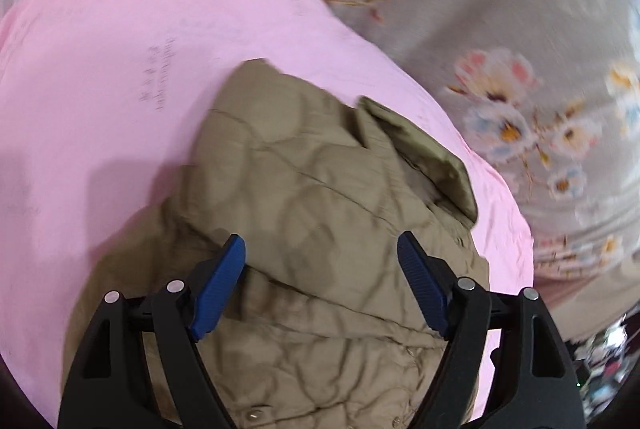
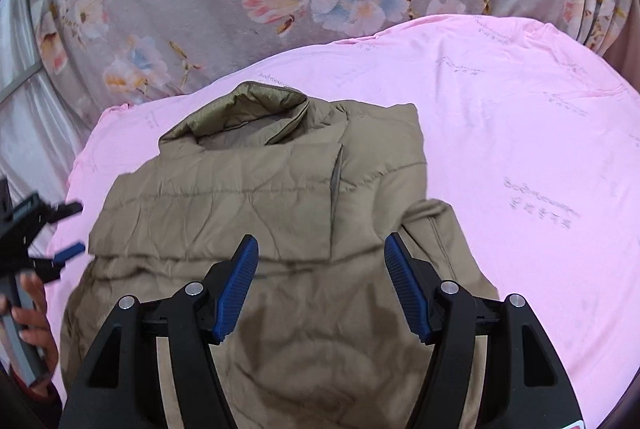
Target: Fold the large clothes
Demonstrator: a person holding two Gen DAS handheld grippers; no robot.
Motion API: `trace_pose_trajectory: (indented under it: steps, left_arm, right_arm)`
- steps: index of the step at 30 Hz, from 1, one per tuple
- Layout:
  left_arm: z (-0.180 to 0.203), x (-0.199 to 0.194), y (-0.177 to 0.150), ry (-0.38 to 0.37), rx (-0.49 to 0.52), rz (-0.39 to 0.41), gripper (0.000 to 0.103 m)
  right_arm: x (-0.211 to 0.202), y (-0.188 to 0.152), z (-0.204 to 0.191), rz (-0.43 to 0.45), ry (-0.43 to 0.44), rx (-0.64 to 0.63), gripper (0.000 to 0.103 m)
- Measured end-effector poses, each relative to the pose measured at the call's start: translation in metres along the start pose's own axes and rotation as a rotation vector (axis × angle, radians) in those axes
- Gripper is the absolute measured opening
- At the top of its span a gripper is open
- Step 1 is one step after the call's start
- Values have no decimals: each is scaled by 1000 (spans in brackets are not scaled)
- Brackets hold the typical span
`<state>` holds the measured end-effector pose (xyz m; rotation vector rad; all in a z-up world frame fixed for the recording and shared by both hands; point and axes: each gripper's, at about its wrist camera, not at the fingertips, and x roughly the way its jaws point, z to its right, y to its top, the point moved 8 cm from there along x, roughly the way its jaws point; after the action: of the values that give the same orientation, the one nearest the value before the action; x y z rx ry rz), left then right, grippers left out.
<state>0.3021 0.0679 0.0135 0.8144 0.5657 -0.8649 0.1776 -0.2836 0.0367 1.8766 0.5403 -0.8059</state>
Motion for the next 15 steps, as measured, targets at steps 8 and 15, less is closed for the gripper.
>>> trace_pose_trajectory:
  steps: [8, 15]
  left_arm:
    - [-47, 15, 1, -105, -222, -73, 76]
    - [-37, 24, 17, -15, -154, -47, 6]
  right_arm:
    - [54, 14, 0, -84, 45, 101, 64]
    - [74, 13, -15, -116, 64, 62, 4]
